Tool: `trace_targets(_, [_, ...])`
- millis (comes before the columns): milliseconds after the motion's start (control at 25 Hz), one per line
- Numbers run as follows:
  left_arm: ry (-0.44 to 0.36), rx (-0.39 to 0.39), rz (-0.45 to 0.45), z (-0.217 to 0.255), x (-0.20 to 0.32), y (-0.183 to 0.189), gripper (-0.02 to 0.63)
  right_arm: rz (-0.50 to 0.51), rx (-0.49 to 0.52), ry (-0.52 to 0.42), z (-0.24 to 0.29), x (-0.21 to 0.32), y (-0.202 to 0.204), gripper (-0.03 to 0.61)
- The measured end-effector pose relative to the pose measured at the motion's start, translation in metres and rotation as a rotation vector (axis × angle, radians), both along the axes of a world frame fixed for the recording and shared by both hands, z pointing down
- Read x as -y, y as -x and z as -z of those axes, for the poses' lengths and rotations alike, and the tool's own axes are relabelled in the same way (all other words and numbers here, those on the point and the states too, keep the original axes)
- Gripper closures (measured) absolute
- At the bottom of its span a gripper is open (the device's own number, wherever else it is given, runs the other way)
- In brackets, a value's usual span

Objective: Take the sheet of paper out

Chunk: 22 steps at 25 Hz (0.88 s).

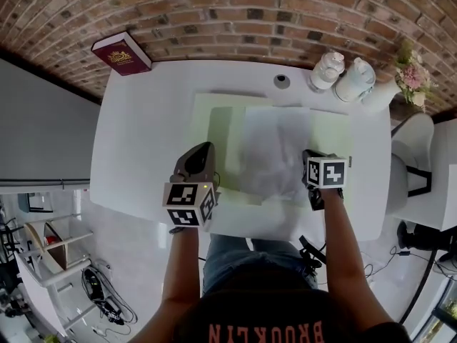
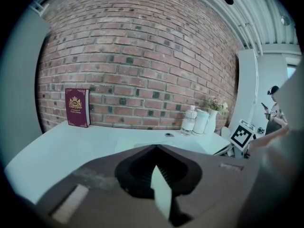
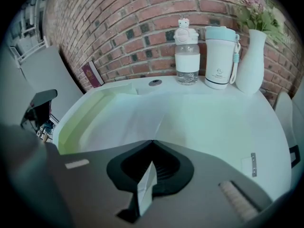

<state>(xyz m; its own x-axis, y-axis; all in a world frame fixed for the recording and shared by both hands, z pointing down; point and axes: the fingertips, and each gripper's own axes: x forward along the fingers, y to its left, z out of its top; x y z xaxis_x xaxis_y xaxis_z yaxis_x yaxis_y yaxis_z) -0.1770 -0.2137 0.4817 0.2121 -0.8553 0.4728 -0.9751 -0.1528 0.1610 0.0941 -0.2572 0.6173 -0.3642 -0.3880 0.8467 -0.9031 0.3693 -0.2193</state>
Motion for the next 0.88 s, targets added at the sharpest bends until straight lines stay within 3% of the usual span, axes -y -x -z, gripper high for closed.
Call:
trace_targets(480, [-0.018,0.008,-0.039,0.004,0.005,-0.054,0.617,-0.042,0.002,-0.046,0.019,0.004,-0.062,0.577])
trace_targets(880, [-0.041,0.020,-0.050,0.011,-0.015,-0.060,0.617,-0.083,0.040,-0.172,0.065,0.000,-0.075,0.577])
